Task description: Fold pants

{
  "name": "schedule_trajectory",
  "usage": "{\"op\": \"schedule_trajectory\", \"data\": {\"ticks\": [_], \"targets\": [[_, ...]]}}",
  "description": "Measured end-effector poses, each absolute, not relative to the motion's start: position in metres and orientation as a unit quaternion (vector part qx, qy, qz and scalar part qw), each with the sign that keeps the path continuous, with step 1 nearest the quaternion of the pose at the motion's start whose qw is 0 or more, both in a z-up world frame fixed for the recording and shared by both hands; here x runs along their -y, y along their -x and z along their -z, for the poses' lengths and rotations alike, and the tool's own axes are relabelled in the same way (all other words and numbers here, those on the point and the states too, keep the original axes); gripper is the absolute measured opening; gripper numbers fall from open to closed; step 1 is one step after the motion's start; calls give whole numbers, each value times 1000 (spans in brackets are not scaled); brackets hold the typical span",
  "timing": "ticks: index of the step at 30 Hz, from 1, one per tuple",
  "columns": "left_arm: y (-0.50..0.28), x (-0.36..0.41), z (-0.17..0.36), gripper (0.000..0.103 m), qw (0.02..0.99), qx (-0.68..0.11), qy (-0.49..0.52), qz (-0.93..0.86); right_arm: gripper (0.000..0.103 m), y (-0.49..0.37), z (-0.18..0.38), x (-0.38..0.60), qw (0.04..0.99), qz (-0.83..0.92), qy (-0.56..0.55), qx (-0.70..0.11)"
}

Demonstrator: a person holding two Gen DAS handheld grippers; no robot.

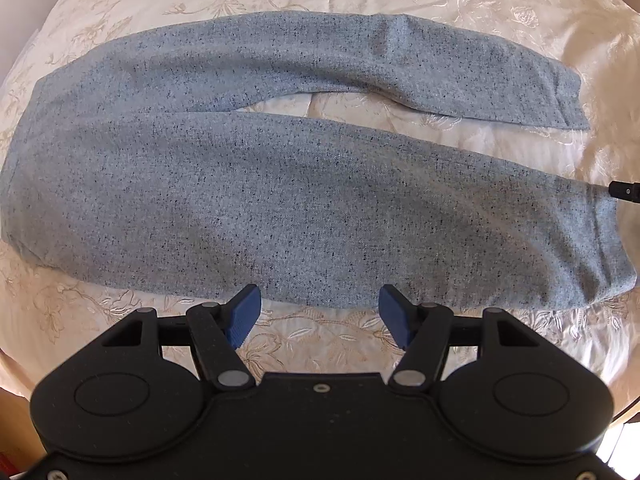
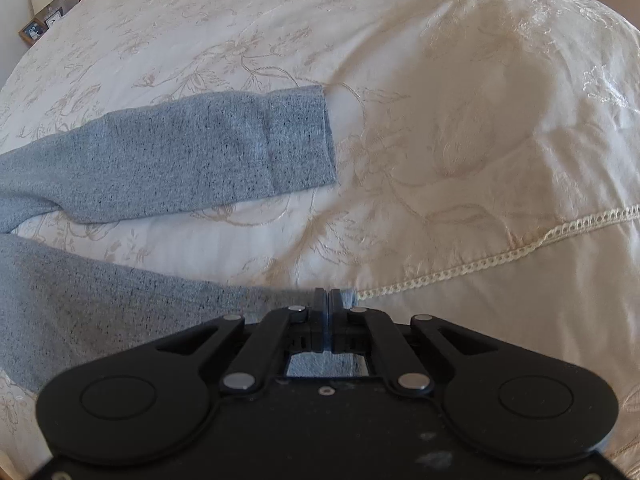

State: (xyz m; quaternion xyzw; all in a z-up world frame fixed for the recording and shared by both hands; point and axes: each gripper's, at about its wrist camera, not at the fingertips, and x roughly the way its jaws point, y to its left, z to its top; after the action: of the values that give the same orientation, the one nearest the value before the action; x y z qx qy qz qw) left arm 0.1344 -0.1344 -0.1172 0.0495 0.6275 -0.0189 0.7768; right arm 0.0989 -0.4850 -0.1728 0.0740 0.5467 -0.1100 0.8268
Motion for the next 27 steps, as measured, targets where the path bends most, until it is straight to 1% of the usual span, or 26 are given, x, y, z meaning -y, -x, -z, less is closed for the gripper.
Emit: {"op": "schedule_trajectory", "data": {"ticks": [1,2,3,7,9,10,11,12,13,15,19,24,27], "targets": [[-134,134,117,66,777,-628,-49,19,12,-101,174,485,824,106,-73,-552],[-134,135,117,66,777,-628,-49,19,16,-102,177,485,820,103,-70,-559],[-134,135,117,66,777,-627,-49,19,26,-103,179,484,815,107,-63,-566],[-133,136,119,66,778,-626,-46,19,31,-100,187,483,806,115,-53,-579],[-134,137,121,66,779,-625,-45,20,32,-99,194,483,801,113,-61,-585],[-134,137,122,66,780,-624,-46,20,34,-97,196,482,805,106,-66,-580],[-134,137,122,66,780,-623,-46,20,33,-96,196,481,810,104,-68,-573],[-135,137,122,66,782,-622,-45,21,23,-95,196,480,814,106,-67,-568],[-136,136,121,66,784,-619,-43,22,7,-95,195,480,814,104,-73,-568],[-138,135,120,66,790,-612,-38,23,6,-97,188,479,817,110,-82,-559],[-147,133,119,66,804,-593,-28,24,6,-112,173,480,834,130,-45,-534],[-162,138,143,66,824,-564,-39,24,6,-141,197,488,826,133,-43,-546],[-177,145,175,66,810,-584,-52,25,8,-143,212,490,820,134,-43,-554]]}}
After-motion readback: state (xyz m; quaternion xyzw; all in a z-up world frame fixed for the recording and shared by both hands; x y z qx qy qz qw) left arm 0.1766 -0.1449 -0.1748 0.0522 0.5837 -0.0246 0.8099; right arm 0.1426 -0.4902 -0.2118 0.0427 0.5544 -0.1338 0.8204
